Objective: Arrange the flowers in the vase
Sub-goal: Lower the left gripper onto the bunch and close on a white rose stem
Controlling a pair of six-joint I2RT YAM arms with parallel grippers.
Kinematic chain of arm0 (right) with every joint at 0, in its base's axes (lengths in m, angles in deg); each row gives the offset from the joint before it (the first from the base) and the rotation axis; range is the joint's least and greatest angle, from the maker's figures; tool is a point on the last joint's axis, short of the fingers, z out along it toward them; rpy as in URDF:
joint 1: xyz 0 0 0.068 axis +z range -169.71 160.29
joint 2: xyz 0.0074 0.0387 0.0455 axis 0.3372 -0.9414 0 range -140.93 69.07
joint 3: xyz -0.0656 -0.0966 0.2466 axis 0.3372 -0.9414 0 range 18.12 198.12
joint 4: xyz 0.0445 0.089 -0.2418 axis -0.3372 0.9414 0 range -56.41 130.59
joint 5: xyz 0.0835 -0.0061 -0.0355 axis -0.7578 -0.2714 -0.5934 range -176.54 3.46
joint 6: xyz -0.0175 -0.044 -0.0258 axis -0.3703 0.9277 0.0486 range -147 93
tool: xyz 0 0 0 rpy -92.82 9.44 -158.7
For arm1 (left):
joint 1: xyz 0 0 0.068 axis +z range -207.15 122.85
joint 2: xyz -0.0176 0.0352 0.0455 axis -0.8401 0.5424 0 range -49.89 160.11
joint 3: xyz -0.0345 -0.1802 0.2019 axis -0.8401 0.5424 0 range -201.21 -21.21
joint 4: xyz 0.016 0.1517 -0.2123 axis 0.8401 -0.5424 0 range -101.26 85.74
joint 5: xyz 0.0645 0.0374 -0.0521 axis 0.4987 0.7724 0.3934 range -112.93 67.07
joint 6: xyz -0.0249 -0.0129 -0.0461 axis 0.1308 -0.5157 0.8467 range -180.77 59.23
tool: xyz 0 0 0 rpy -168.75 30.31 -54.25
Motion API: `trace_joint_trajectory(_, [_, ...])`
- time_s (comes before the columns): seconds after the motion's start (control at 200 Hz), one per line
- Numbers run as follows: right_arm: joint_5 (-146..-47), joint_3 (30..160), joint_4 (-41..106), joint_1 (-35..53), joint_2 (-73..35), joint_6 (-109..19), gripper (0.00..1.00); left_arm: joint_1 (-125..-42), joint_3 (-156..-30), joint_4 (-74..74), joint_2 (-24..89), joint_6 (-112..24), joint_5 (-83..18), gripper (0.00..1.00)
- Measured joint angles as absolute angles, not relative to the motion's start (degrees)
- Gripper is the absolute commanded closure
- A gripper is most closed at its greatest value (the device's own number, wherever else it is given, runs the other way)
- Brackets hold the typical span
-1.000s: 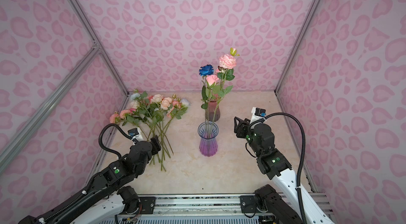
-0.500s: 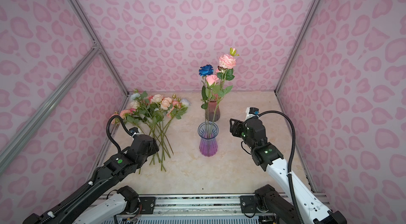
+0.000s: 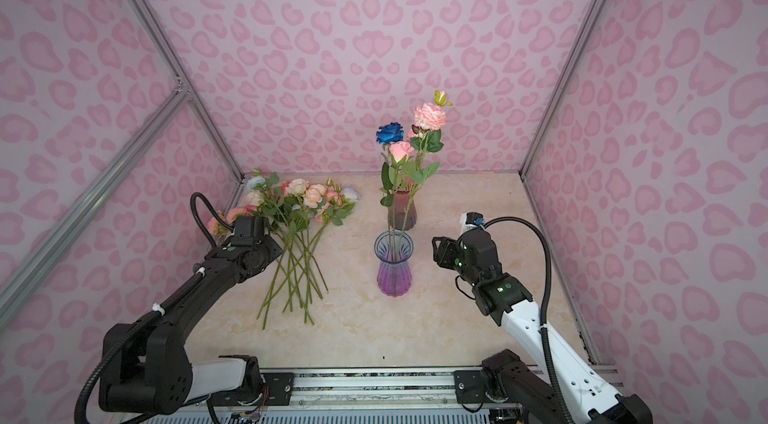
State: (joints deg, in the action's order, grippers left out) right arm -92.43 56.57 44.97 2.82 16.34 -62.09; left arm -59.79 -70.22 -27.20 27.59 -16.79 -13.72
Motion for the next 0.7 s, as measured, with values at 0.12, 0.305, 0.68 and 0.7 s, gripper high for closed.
trace_joint_trajectory(0.12, [-93.09,55.37,43.98,3.45,15.84,-61.72,0.42,-56.92,-74.55,-24.75,34.43,-16.79,-16.36,0.51])
trace_joint_trajectory(0.305, [-93.68,53.38,43.26,3.43,16.52,-61.26,0.42,-55.02,-80.17,-23.96,44.53,-18.67,-17.83,0.62])
trace_joint_trajectory(0.68, [-92.76,52.33,42.06,2.88,18.84,-58.90,0.40,-60.95,-80.89,-25.10,44.35,-27.85,-14.35,0.55])
trace_joint_trajectory(0.7, [-92.78,52.29,41.99,2.84,18.86,-58.88,0.40,-61.27,-80.89,-25.17,44.42,-28.13,-14.33,0.55])
